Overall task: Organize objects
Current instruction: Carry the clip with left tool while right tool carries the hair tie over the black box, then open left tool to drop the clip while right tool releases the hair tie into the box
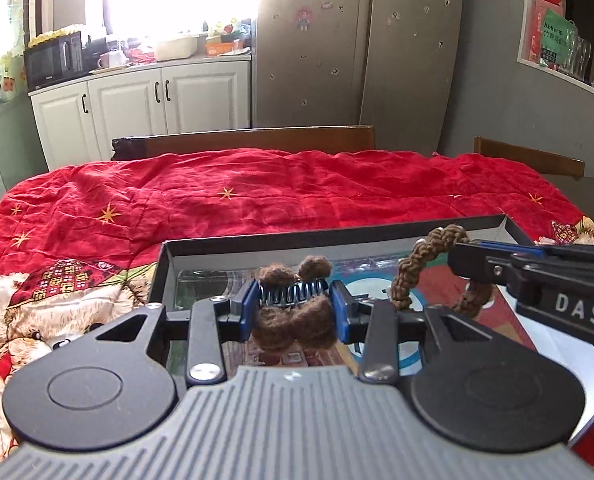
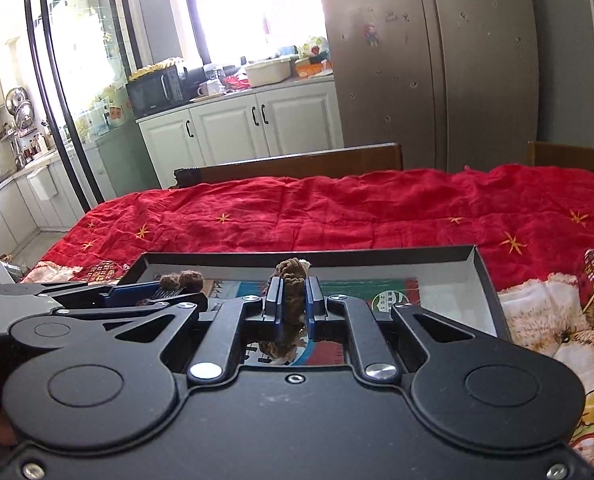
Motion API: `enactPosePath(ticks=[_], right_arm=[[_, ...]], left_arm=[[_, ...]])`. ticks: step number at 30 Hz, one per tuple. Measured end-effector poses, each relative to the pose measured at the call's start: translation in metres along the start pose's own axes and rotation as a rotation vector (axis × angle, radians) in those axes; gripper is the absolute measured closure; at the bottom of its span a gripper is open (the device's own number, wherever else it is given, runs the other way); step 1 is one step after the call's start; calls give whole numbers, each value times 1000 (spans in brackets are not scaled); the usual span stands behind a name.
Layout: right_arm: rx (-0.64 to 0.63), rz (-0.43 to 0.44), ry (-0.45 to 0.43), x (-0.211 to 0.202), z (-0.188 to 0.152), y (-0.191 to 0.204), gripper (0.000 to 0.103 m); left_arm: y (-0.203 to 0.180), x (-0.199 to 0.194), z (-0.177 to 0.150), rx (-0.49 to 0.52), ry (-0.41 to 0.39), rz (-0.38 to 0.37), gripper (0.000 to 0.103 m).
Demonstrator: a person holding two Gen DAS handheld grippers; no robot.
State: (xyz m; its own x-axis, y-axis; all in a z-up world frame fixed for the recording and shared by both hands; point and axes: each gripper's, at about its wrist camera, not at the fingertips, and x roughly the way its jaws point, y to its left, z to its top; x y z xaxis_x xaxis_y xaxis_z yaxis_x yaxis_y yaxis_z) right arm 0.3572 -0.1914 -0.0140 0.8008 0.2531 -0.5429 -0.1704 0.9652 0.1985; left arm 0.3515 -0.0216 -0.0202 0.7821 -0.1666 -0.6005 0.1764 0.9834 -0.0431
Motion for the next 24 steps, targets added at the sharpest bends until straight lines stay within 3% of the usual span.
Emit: enactPosePath(ticks=[18,21,24], right_arm=[[24,-46,94,28,-5,-7,92],[27,-52,109,32,-5,-8,92],[29,-58,118,33,-5,-9,91]], left_arm=[[-3,13,4,6,68,3,59],[-3,13,4,7,73,10,51],[-4,14,4,17,85,12,50]])
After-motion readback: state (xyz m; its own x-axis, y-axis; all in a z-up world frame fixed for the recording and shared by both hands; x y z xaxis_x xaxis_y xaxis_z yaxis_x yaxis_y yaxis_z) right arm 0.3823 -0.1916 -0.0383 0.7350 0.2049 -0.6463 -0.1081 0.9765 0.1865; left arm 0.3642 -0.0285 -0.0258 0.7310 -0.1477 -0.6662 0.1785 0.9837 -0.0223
